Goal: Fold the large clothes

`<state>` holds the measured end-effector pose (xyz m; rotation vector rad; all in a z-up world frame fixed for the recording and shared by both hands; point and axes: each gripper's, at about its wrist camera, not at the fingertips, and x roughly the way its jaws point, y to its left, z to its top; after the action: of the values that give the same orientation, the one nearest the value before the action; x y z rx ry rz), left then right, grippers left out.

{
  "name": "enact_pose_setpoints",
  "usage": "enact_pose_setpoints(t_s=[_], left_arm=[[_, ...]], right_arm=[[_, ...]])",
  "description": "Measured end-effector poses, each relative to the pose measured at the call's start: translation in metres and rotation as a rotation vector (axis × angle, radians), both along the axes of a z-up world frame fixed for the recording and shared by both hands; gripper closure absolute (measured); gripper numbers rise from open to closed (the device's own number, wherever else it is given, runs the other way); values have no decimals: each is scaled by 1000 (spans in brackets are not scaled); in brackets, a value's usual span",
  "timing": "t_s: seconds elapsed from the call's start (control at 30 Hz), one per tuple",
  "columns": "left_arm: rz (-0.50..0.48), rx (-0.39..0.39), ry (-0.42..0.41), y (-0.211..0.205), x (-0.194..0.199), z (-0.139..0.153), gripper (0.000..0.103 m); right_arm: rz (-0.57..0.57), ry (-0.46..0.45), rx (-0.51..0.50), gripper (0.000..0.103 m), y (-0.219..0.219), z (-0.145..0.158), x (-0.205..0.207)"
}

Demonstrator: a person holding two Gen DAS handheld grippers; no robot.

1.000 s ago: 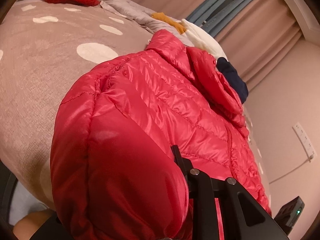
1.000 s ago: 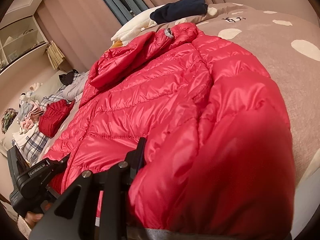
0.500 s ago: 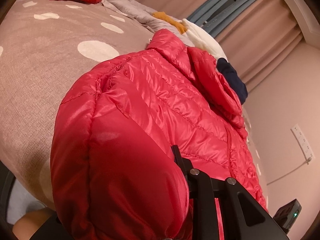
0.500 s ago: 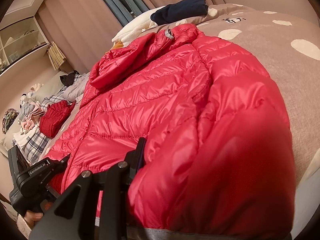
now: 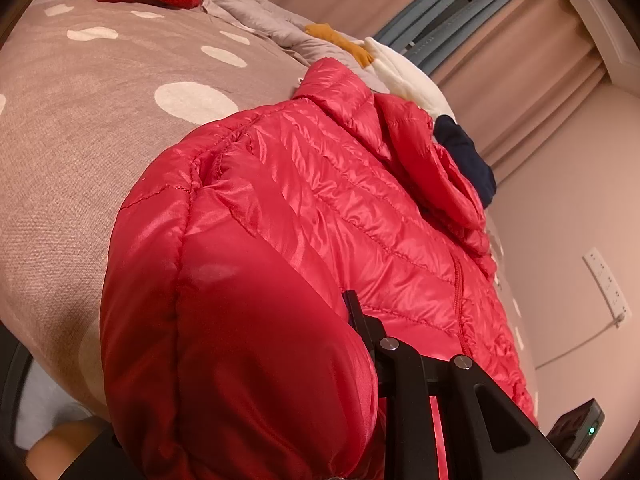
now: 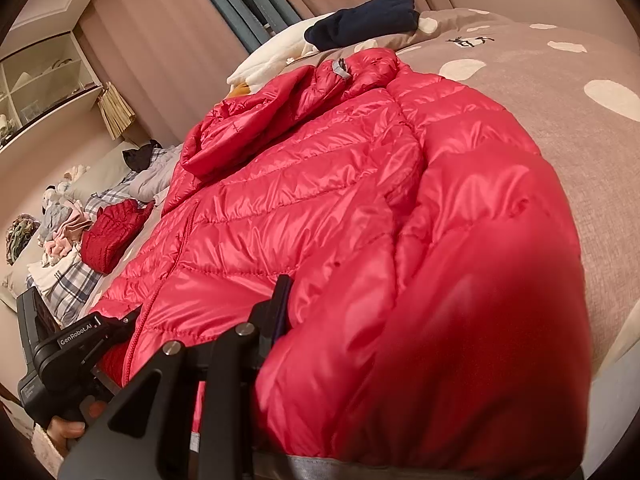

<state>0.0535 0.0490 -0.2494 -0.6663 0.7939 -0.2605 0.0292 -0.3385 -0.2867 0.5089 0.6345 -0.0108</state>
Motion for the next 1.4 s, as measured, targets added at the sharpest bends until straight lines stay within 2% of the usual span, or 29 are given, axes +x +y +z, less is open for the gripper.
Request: enact_pose_setpoints(t_s=[0.2,0.37,0.47,0.6,0.7,0.9,1.07,1.23,1.4], left_arm=[[0,0,0,1,0,0,79],[1,22,-4,0,0,2,79],[22,107,-24,-4,-2,10,79],[41,250,-74,-12,-7,28,80],[43,268,-118,-8,-12,50,82],[80,272,-268,8,-42,108,82],[115,307,-385,11,-76,155,82],[113,296,-452,11,-89,176,82],[102,339,-454,-2,-79,174,82]], right_arm=[[4,3,3,81,-1,0,0],[11,2,-63,82,5,2,0],[14,21,-101,82,9,9,3],[18,19,-206,86,16,25,1],[16,-51,-243,87,19,47,-7],[47,-243,-194,88,10,111,-28],[68,-376,-261,87,17,157,-58],[99,-434,-192,87,8,177,-77],[82,-401,-155,86,0,174,-74]])
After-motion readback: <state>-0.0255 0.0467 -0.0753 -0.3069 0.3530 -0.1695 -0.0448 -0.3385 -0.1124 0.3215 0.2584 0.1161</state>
